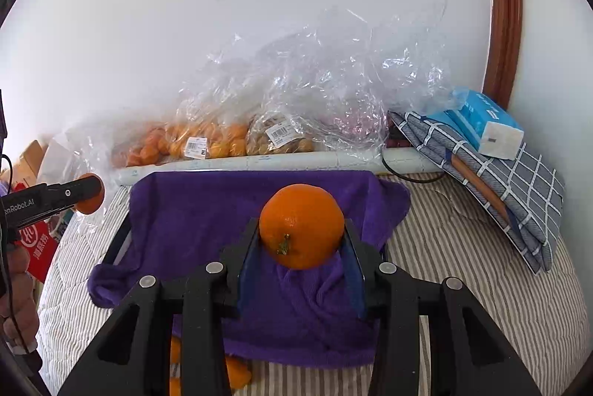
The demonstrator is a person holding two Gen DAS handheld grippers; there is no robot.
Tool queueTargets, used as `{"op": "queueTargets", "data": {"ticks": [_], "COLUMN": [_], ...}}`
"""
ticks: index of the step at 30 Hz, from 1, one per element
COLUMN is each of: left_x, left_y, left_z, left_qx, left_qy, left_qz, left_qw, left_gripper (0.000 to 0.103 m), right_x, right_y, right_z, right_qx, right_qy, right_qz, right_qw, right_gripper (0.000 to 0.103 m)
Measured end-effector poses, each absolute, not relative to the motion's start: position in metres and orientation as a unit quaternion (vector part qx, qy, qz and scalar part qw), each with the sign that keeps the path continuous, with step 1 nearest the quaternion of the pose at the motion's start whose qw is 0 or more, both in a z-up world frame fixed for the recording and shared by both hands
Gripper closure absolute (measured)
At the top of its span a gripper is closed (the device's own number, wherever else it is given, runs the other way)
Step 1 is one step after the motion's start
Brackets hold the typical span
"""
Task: Organize fruits
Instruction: 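Lift the held oranges with both tools and carry them over the purple towel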
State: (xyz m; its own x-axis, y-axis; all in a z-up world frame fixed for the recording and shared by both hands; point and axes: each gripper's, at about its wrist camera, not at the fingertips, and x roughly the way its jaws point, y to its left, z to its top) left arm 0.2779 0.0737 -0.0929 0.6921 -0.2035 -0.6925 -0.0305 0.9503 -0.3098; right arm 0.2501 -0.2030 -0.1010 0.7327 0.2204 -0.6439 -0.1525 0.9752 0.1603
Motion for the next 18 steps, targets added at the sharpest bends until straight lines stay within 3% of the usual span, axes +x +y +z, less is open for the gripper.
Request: {"op": "queueTargets", "data": {"ticks": [18], "left_x": [0.316], "left_y": [0.066], "left_z": [-0.175], "left_qx": [-0.137], "left_qy": [0.449], "left_qz": [-0.036], "left_qw": [0.882], "left_gripper": [0.066], "right_x": [0.303], "right_y": [-0.199], "right_z": [-0.179], "right_qx": [0.047], "right_qy": [0.411], "right_qz": [0.096], "right_qw": [0.905], "right_gripper": [0.062]}}
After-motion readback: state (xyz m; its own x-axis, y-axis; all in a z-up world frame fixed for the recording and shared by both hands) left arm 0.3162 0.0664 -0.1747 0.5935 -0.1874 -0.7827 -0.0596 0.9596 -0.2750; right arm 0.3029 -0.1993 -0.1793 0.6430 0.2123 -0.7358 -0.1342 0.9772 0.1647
